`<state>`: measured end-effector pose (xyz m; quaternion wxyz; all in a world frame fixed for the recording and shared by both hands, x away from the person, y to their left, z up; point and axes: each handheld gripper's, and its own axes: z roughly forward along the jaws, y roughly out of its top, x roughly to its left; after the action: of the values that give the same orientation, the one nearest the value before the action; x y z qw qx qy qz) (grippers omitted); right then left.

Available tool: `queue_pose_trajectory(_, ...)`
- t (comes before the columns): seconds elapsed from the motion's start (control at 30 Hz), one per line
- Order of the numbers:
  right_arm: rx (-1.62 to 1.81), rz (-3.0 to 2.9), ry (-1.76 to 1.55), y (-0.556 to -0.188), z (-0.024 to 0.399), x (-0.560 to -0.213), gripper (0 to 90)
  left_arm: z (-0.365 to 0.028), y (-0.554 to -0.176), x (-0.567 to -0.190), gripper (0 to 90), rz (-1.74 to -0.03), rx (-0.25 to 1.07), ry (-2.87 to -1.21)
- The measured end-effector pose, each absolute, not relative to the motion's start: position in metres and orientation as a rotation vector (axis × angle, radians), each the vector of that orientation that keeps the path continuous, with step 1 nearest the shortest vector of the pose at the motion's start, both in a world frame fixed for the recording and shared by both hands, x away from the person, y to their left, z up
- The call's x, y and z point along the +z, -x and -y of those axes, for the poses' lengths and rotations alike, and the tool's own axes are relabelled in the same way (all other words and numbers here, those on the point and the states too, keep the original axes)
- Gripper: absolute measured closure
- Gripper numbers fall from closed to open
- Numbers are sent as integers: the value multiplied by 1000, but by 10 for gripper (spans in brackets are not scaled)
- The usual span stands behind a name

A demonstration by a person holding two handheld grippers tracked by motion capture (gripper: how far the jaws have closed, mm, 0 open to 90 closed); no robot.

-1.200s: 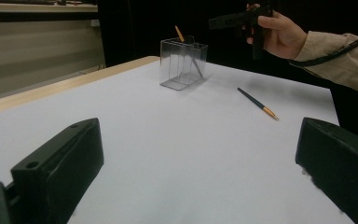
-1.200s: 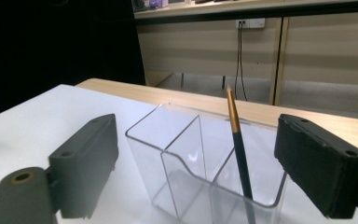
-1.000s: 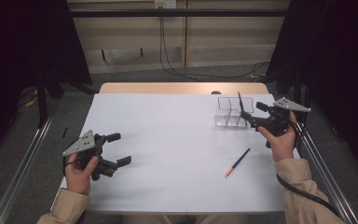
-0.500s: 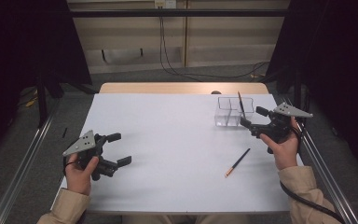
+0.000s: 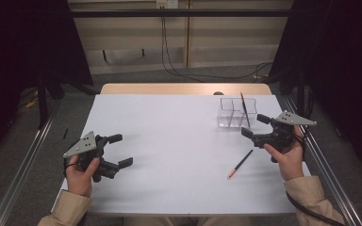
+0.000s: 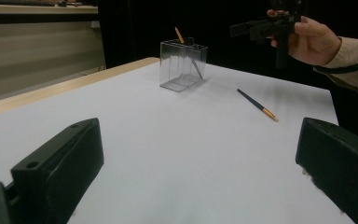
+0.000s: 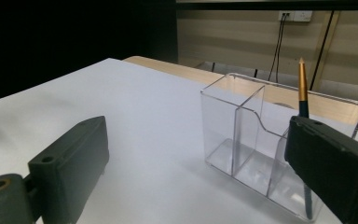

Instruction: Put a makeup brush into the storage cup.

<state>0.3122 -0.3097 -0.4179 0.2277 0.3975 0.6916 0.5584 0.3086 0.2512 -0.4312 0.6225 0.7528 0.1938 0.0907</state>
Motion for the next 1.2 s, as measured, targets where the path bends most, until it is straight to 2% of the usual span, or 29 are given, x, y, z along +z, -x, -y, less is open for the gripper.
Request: queue_pose_trajectory(1.2,1559,-1968,-1066,-265,309,-431,55,-253,-308,-429,8,-441,220,-1728)
